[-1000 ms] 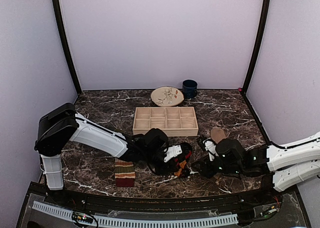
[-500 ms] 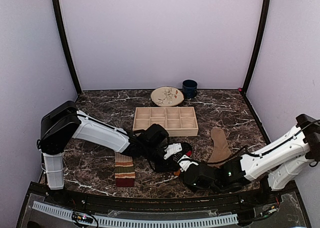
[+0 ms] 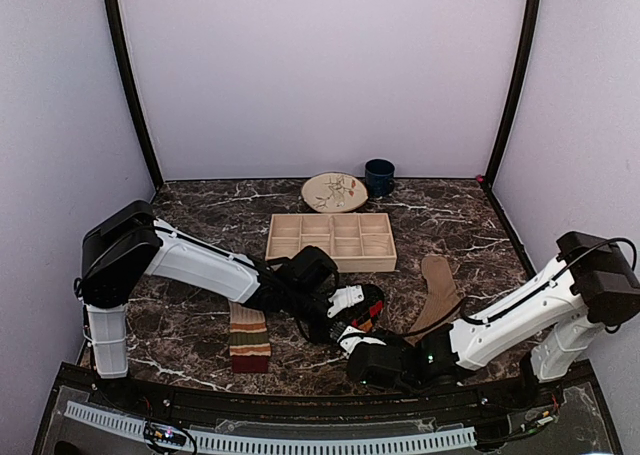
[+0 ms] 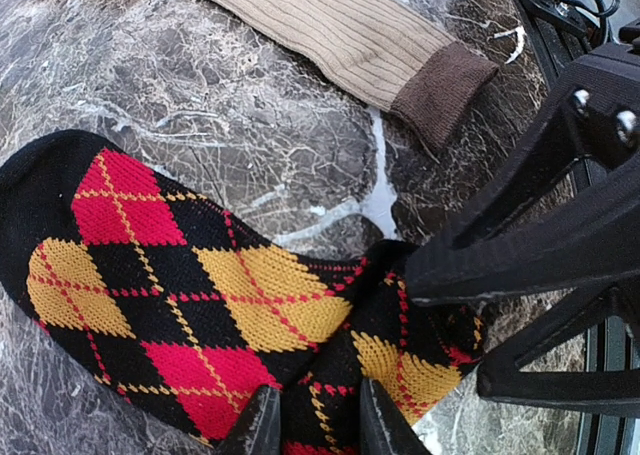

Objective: Roll the socks
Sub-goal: Roll the sock at the center of the board.

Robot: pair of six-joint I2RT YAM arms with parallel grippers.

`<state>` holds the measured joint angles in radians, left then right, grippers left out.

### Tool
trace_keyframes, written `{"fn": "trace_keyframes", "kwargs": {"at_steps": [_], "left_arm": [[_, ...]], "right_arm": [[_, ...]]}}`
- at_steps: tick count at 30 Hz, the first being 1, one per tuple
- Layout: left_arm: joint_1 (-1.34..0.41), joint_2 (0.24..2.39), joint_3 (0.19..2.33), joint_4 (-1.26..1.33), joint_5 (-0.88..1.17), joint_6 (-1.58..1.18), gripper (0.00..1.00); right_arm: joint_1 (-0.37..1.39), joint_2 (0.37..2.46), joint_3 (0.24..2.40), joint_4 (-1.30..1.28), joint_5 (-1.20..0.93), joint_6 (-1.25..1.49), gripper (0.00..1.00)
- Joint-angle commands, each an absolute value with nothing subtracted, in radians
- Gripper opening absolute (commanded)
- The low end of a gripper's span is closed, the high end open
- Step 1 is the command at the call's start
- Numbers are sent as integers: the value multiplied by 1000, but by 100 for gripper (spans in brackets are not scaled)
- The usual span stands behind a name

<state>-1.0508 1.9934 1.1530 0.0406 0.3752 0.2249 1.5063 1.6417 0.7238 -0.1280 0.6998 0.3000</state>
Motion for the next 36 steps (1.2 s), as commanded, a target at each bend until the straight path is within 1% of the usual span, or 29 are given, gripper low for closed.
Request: {"fn": "trace_keyframes", "kwargs": {"at_steps": [1, 8, 14, 17, 24, 30, 36], "left_arm": [[-1045, 2016, 1152, -73, 380, 239, 29], [-1045, 2017, 1150, -79, 388, 242, 29], [-1045, 2016, 1148, -84, 385, 245, 28], [-1045, 2016, 1149, -81, 385, 248, 28], [-1045, 2005, 1148, -76, 379, 247, 28], [-1045, 1996, 1143, -55, 364, 239, 31], [-1045, 1978, 1129, -20, 333, 224, 35]], "right_arm": [[1515, 1689, 757, -134, 739, 279, 54], [1501, 1716, 773, -131, 763, 259, 53], [1466, 1745, 776, -133, 732, 252, 48], [1456, 1758, 774, -137, 717, 256, 42], [1426, 1775, 772, -151, 666, 269, 22], [1407, 1771, 770, -140, 621, 266, 9], [1394, 1745, 757, -124, 573, 266, 2]]}}
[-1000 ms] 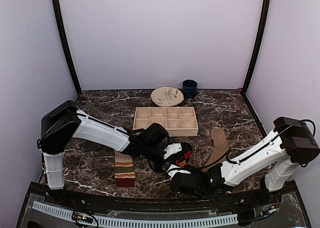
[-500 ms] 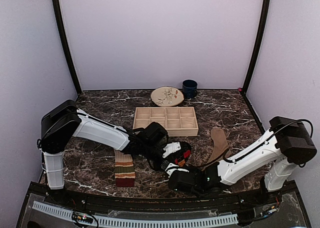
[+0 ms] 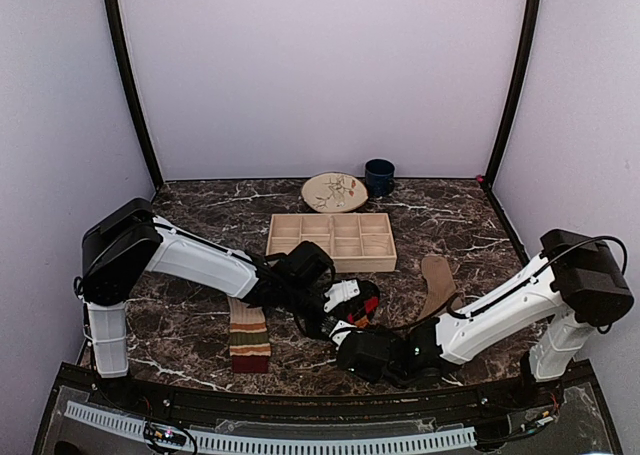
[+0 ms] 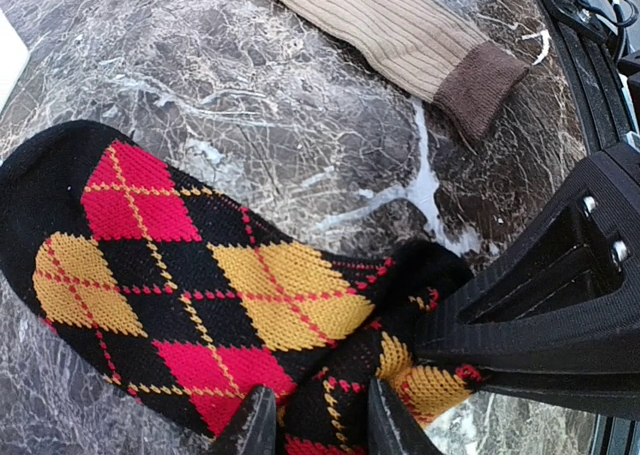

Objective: Roll the socks
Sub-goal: Roll the sock at the center of the board.

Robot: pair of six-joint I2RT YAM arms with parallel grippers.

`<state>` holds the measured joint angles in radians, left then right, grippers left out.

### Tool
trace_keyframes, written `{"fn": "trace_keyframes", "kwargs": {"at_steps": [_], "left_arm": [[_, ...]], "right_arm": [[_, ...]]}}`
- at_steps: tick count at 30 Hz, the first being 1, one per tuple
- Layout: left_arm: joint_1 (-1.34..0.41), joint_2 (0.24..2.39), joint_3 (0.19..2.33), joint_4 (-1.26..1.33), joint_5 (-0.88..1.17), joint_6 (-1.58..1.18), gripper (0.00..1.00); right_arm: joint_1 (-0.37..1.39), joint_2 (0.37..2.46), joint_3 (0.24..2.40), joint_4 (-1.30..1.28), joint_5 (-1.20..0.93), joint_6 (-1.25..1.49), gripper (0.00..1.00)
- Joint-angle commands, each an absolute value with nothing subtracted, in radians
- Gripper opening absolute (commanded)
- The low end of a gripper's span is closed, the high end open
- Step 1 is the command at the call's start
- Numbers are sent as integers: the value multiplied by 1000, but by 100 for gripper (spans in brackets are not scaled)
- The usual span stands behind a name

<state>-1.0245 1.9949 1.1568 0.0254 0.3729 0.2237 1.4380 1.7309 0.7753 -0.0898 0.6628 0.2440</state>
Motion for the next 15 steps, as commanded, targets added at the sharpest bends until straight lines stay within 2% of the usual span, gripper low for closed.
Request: {"fn": "trace_keyframes", "kwargs": {"at_steps": [1, 15], "left_arm": [[-1045, 1971, 1123, -4, 324, 220, 35], [-1029, 1864, 1038, 172, 148, 139, 39]], "right_arm": [[1392, 1743, 756, -121, 566, 266, 1], [1333, 1655, 701, -66, 331, 312, 0]]}}
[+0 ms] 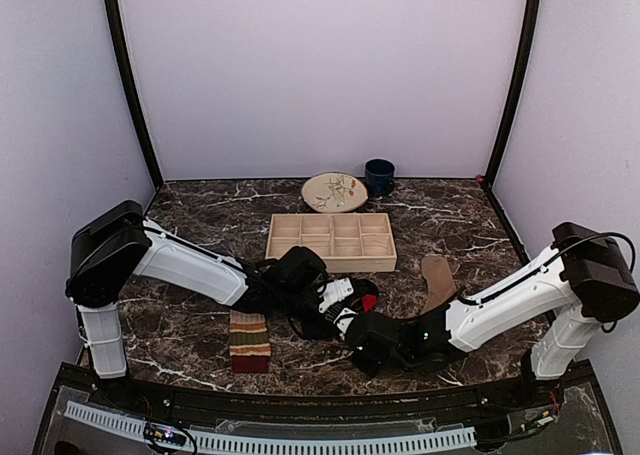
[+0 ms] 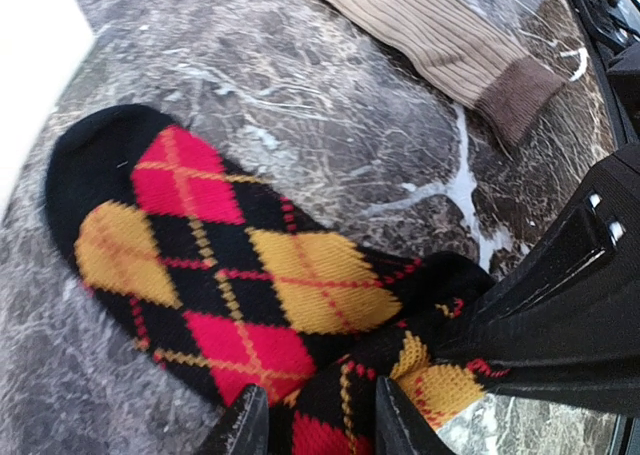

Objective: Roll the socks
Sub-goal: Roll the sock at the center of the board.

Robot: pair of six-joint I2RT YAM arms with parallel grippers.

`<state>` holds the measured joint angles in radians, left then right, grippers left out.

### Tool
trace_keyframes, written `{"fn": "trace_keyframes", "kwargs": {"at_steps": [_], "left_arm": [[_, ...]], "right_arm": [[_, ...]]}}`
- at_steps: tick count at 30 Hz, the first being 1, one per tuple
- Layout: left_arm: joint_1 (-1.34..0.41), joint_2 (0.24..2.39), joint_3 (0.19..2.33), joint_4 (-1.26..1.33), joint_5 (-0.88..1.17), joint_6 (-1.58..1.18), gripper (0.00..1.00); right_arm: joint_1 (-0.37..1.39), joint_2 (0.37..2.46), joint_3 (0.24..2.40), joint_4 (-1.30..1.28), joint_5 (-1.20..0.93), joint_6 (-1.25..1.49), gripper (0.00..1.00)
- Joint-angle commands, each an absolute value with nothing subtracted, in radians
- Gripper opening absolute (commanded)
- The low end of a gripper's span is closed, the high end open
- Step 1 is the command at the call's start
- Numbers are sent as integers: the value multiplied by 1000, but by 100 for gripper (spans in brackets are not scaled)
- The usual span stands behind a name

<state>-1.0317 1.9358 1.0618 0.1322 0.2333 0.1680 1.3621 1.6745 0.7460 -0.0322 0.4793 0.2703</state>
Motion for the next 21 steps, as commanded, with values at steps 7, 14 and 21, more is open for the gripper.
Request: {"fn": "trace_keyframes", "kwargs": {"at_steps": [7, 14, 21], "left_arm": [[-1029, 1837, 1023, 215, 122, 117, 41], [-1026, 1807, 985, 254, 103, 106, 41], [-1026, 1786, 958, 270, 103, 104, 41]], "right_arm": [[1310, 1640, 689, -41, 242, 325, 0], [1270, 1614, 662, -8, 139, 344, 0], [1217, 1602, 630, 21, 50, 381, 0]]}}
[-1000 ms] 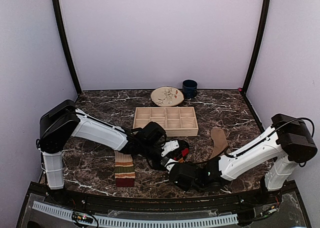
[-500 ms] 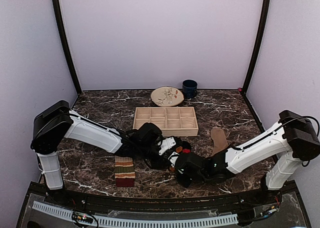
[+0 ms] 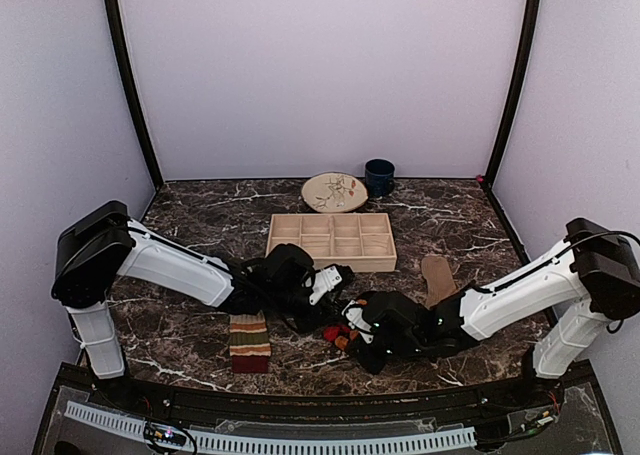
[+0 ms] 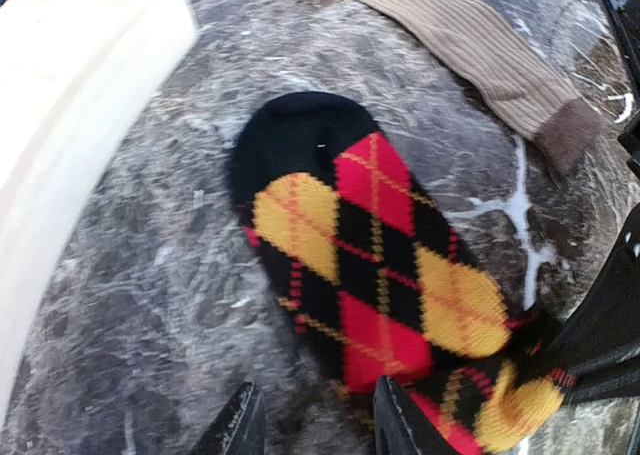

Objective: Roll the socks
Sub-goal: Roll the sock at the center of the board.

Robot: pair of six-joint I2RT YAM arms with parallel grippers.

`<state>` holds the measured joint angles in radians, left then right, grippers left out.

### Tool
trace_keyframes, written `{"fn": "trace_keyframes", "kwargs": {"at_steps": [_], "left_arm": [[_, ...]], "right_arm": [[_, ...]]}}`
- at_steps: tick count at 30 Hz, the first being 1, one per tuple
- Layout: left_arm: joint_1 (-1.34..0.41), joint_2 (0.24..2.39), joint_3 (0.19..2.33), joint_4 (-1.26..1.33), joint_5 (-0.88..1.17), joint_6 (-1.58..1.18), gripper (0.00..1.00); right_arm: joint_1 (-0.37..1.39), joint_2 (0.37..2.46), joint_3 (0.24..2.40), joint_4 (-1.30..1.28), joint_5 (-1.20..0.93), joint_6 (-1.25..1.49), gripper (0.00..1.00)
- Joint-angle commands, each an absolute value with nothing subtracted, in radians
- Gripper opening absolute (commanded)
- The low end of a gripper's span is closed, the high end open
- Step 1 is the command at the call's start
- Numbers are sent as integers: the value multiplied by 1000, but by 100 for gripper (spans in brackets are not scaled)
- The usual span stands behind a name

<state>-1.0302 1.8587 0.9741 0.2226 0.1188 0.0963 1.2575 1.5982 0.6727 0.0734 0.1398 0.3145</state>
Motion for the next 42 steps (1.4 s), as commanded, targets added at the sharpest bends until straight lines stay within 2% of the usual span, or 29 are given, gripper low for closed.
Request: {"fn": "trace_keyframes", "kwargs": {"at_steps": [1, 17, 31, 42], "left_arm": [[-1026, 1784, 956, 271, 103, 104, 41], [-1025, 1746, 882, 321, 98, 93, 40], [-1028, 1662, 805, 383, 198, 103, 40], [-1084, 1673, 787, 366, 206, 114, 38]], "right_arm": [[1209, 1602, 627, 24, 38, 387, 0], [1097, 1539, 563, 137, -201, 503, 0], [1013, 1565, 547, 284, -509, 684, 0], [964, 1629, 485, 434, -599, 801, 0]]}}
